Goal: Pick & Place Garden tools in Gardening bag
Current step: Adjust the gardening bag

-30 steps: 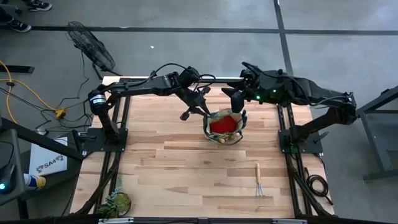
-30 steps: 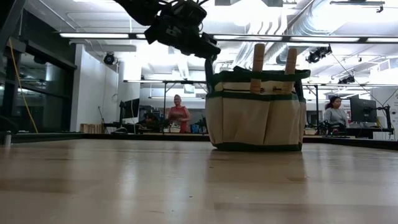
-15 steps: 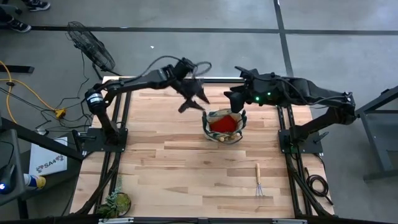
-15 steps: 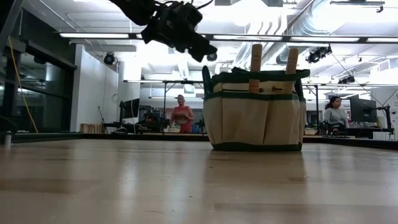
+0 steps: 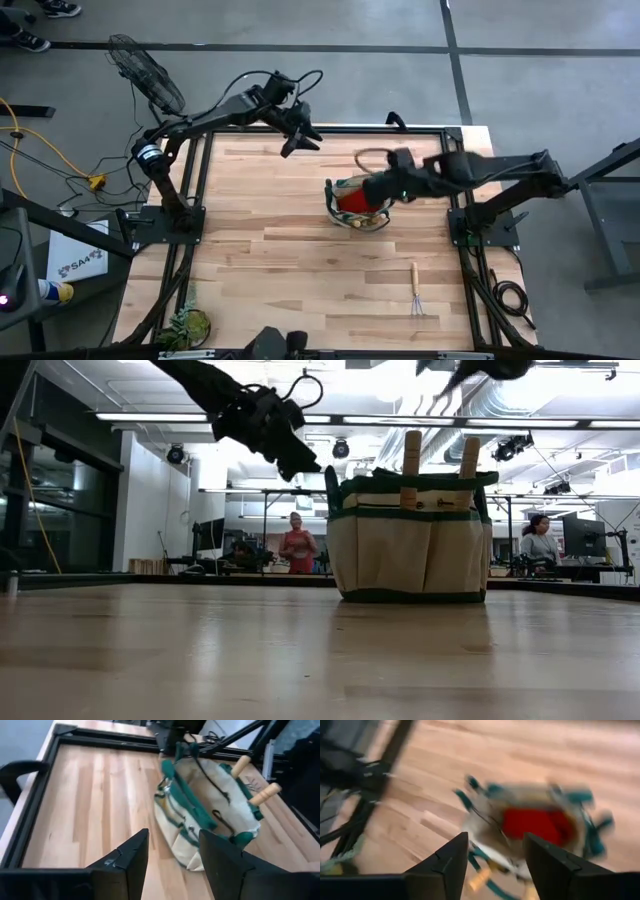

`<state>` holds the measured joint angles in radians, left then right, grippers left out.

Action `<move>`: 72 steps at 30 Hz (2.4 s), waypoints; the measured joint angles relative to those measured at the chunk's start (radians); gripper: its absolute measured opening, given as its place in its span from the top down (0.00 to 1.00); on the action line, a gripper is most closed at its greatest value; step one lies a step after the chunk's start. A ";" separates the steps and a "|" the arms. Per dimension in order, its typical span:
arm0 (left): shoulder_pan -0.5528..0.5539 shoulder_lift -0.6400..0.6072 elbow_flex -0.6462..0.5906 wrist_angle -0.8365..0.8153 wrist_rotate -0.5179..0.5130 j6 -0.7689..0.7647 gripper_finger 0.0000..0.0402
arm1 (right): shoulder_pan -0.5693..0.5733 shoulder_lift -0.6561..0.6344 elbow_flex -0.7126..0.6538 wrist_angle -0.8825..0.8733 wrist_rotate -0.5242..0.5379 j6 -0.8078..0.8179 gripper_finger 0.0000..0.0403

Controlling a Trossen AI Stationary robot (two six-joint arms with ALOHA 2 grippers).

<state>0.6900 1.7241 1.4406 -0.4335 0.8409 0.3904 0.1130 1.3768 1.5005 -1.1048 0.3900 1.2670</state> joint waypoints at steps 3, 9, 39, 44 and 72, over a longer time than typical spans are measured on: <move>0.006 0.012 0.000 -0.027 -0.032 0.000 0.61 | 0.058 0.000 -0.065 -0.066 0.000 0.205 0.59; 0.003 0.036 0.000 -0.093 -0.068 0.055 0.73 | 0.199 0.000 -0.153 -0.159 -0.007 0.548 0.74; -0.011 0.238 0.000 -0.114 0.039 0.155 1.00 | 0.234 -0.016 -0.651 0.221 0.109 0.968 1.00; -0.049 0.240 -0.001 -0.107 0.041 0.170 1.00 | 0.206 -0.016 -0.651 0.212 0.124 0.960 1.00; -0.168 0.240 -0.001 -0.168 -0.005 0.178 1.00 | 0.022 -0.076 -0.651 0.248 0.106 0.720 1.00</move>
<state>0.5224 1.9644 1.4399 -0.6017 0.8362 0.5680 0.1346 1.3008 0.8497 -0.8566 0.4957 1.9871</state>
